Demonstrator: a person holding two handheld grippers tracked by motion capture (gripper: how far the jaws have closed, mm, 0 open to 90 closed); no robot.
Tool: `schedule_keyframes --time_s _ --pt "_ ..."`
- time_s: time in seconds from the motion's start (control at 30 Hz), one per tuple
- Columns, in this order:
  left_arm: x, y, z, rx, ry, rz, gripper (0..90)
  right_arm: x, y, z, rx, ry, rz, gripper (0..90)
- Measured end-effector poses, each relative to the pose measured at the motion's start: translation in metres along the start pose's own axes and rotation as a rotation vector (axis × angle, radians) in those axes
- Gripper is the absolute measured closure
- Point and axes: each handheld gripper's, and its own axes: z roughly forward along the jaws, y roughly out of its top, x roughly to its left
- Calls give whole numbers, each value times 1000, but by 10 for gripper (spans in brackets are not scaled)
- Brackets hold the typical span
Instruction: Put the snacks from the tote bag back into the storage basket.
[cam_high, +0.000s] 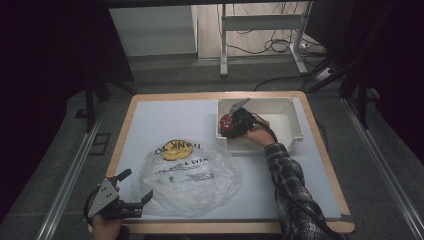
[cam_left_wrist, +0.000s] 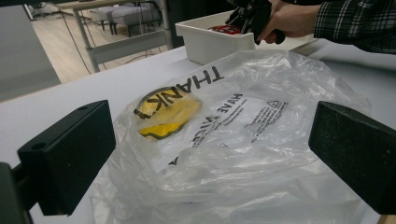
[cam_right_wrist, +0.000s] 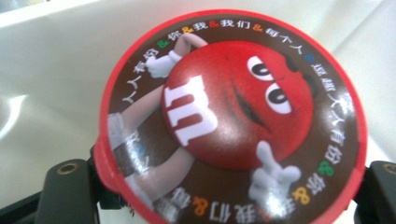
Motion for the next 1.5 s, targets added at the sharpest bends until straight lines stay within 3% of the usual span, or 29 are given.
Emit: schedule_keyframes --time_s 0.3,1.5 --pt "0 0 0 1 -1 1 7 0 2 -2 -26 -6 9 157" --pt "-2 0 1 7 -4 10 7 7 2 -24 -53 -38 -3 87"
